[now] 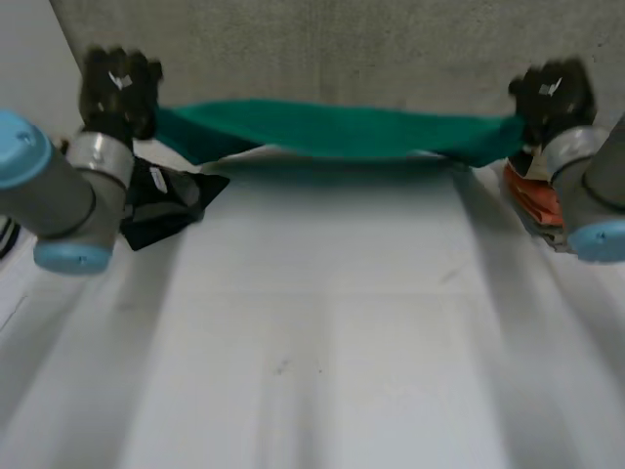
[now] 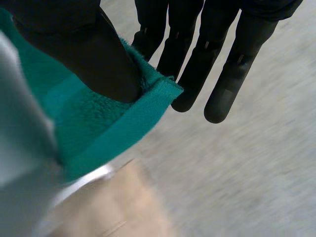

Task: Fold the laundry.

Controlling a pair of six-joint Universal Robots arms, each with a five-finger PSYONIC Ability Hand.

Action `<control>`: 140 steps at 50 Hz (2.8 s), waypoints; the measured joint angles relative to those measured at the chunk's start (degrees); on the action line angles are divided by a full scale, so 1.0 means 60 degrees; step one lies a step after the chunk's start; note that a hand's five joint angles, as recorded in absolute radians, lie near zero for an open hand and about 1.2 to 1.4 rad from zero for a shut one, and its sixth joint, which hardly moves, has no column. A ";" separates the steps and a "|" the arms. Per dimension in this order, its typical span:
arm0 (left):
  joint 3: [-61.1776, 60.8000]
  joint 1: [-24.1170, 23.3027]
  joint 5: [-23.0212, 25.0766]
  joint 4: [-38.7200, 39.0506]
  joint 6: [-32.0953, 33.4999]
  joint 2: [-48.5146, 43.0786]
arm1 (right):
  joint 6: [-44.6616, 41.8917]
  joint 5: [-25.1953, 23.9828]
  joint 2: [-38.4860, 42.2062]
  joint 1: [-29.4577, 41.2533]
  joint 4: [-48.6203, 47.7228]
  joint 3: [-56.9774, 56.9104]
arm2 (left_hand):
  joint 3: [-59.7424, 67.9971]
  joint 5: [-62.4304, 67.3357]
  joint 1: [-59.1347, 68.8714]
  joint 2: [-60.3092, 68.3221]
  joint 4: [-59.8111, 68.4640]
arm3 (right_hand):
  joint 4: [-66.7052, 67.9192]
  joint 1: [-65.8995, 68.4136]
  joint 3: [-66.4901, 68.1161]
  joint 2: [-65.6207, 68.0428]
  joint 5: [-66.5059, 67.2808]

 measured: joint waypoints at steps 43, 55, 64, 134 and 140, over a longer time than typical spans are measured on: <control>-0.2671 -0.0640 -0.0786 -0.2903 0.3387 0.1134 | -0.2286 -0.0430 -0.1034 -0.0422 0.1857 0.3174 | 0.0000 -0.0002 0.0000 0.0000 0.0004 | 0.0000 0.0000 0.0000 0.0000 0.0001; 0.1044 -0.0880 -0.1807 -0.2661 0.3535 -0.2003 | -0.2390 0.0231 0.1487 -0.0222 0.0684 0.0348 | 0.0000 -0.0002 0.0001 0.0000 0.0005 | 0.0000 0.0001 0.0000 0.0000 0.0003; 0.2410 -0.1311 -0.1794 -0.2579 0.3471 -0.3045 | -0.2277 0.0475 0.2584 0.0075 0.0582 -0.1045 | -0.9178 -0.8927 -0.9239 -0.9260 -0.9329 | -0.9082 -0.8565 -0.9139 -0.9107 -0.9298; -0.3623 -0.1494 -0.1032 -0.1660 0.1080 0.2852 | -0.2176 -0.1677 -0.2559 0.0306 0.1311 0.3588 | -0.9399 -0.9066 -0.9240 -0.9517 -0.9587 | -0.0001 -0.0114 -0.0017 0.0002 -0.0420; -0.3866 -0.1494 -0.1047 -0.1660 0.1074 0.3062 | -0.2015 -0.2534 -0.1521 0.3561 0.0355 0.3088 | -0.9399 -0.9066 -0.9240 -0.9517 -0.9587 | 0.0000 -0.0114 -0.0016 0.0005 -0.0420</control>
